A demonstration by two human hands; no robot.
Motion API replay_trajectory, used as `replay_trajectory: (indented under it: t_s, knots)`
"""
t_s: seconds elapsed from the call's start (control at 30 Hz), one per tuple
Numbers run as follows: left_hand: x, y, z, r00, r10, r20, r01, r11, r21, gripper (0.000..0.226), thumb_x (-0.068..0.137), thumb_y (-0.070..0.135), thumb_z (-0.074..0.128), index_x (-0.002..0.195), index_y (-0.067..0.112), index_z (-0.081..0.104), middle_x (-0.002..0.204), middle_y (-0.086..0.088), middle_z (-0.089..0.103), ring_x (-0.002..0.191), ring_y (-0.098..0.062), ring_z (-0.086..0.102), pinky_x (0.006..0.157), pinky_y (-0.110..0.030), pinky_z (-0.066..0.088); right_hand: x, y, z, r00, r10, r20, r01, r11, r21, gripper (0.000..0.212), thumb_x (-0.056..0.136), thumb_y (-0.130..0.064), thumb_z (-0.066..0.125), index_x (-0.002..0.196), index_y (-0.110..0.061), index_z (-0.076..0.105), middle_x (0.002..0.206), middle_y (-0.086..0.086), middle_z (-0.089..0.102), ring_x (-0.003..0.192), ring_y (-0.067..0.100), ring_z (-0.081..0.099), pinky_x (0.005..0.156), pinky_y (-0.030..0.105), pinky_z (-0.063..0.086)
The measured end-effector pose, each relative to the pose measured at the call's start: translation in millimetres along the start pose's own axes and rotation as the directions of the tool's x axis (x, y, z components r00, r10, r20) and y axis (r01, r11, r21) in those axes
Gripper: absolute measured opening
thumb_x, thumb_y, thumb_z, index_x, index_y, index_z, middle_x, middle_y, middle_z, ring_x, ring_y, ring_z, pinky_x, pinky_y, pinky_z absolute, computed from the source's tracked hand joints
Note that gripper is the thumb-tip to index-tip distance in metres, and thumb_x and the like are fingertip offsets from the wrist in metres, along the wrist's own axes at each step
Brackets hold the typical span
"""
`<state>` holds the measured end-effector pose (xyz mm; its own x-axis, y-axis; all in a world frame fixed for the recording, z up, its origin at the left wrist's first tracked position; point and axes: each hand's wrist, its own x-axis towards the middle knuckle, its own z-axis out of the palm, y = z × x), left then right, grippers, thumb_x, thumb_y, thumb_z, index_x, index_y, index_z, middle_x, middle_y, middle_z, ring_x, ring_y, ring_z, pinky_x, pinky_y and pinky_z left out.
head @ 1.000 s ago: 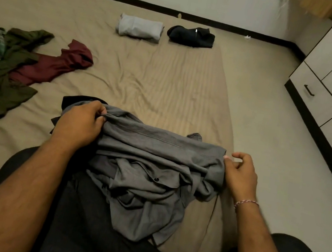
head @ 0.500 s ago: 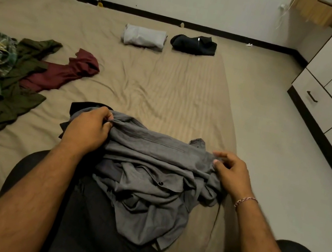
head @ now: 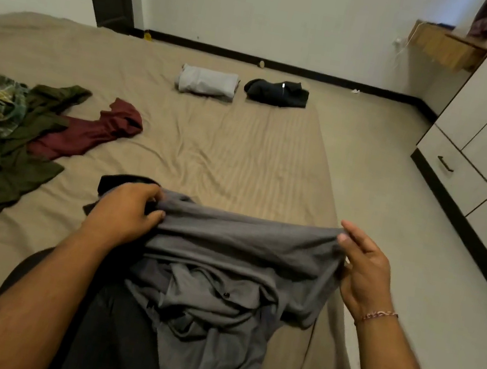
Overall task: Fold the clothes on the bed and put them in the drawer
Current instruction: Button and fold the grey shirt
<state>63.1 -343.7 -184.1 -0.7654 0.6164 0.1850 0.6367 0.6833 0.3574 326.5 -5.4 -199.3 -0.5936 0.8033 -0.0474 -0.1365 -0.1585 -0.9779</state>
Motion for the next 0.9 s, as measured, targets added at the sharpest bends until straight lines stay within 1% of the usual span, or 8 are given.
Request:
replay_trajectory:
  t_s: [0.1,0.2,0.33,0.5,0.6,0.7,0.8,0.9]
  knots:
    - [18.7,-10.2,-22.2,0.978,0.096,0.183,-0.121,0.984,0.13,0.039,0.078,0.041,0.08,0.114,0.031,0.068,0.111,0.004,0.071,0.103,-0.019,0.067,0.086,-0.037,0.056,27.6,-8.6,-7.9,0.974,-0.18,0.137,0.221,0.623,-0.751,0.035,0.076,-0.014,0.089,0.109,-0.015,0.079,0.103,0.004,0.074,0.099,0.021,0.069,0.088,0.029,0.053]
    - [43.2,-8.9,-58.8,0.989,0.107,0.104,-0.135,0.937,0.321,0.019,0.083,0.04,0.077,0.099,0.031,0.072,0.088,0.001,0.064,0.092,-0.026,0.066,0.073,-0.036,0.051,47.1,-32.1,4.6,0.951,-0.206,0.232,0.277,0.227,-0.934,0.014,0.073,-0.019,0.082,0.073,-0.028,0.07,0.087,0.004,0.07,0.089,0.029,0.067,0.073,0.029,0.045]
    - [58.8,6.9,-90.3,0.958,0.272,-0.093,-0.25,0.948,0.199,0.011,0.083,0.029,0.076,0.093,0.027,0.073,0.081,-0.001,0.061,0.082,-0.026,0.063,0.07,-0.035,0.048,49.3,-64.2,40.6,0.917,-0.284,0.279,0.347,0.224,-0.911,0.021,0.075,-0.021,0.076,0.066,-0.022,0.058,0.077,0.003,0.066,0.076,0.026,0.061,0.064,0.032,0.042]
    - [55.3,7.4,-40.2,0.805,0.106,0.583,-0.243,0.956,0.162,0.094,0.084,0.041,0.08,0.161,0.024,0.029,0.135,-0.004,0.063,0.122,-0.026,0.062,0.093,-0.022,0.041,14.1,-21.1,72.5,0.856,0.176,0.487,0.408,0.349,-0.843,0.029,0.078,-0.03,0.078,0.065,-0.019,0.055,0.062,-0.003,0.059,0.061,0.012,0.056,0.057,0.027,0.043]
    - [37.1,7.8,12.7,0.644,0.011,0.765,-0.32,0.912,0.257,0.06,0.09,0.038,0.071,0.145,0.026,0.051,0.138,-0.004,0.064,0.121,-0.028,0.062,0.097,-0.031,0.046,-1.8,29.1,82.7,0.708,0.457,0.538,0.443,0.306,-0.843,0.03,0.082,-0.03,0.074,0.067,-0.019,0.05,0.064,-0.003,0.054,0.064,0.017,0.057,0.059,0.028,0.042]
    - [56.4,14.5,17.2,0.643,0.0,0.766,-0.339,0.897,0.285,0.027,0.091,0.031,0.065,0.116,0.024,0.069,0.114,-0.005,0.072,0.1,-0.027,0.065,0.088,-0.038,0.051,3.8,44.4,86.4,0.631,0.617,0.47,0.451,0.201,-0.869,0.023,0.08,-0.027,0.072,0.076,-0.008,0.061,0.069,0.001,0.057,0.066,0.014,0.054,0.062,0.03,0.044]
    - [106.8,20.3,-15.2,0.6,-0.022,0.8,-0.301,0.92,0.251,0.02,0.083,0.031,0.079,0.101,0.027,0.072,0.098,0.003,0.072,0.092,-0.021,0.067,0.087,-0.037,0.057,57.7,15.4,97.3,0.744,0.535,0.4,0.407,0.112,-0.907,0.015,0.074,-0.023,0.072,0.079,-0.01,0.07,0.076,0.003,0.068,0.075,0.02,0.065,0.062,0.027,0.048]
    - [192.0,34.4,-71.3,0.771,-0.049,0.635,-0.187,0.936,0.299,0.016,0.083,0.025,0.075,0.099,0.024,0.072,0.095,0.002,0.073,0.089,-0.023,0.069,0.085,-0.04,0.06,141.6,-54.4,130.8,0.922,0.176,0.344,0.314,0.18,-0.932,0.018,0.076,-0.017,0.071,0.063,-0.013,0.059,0.067,0.006,0.062,0.076,0.027,0.065,0.053,0.026,0.04]
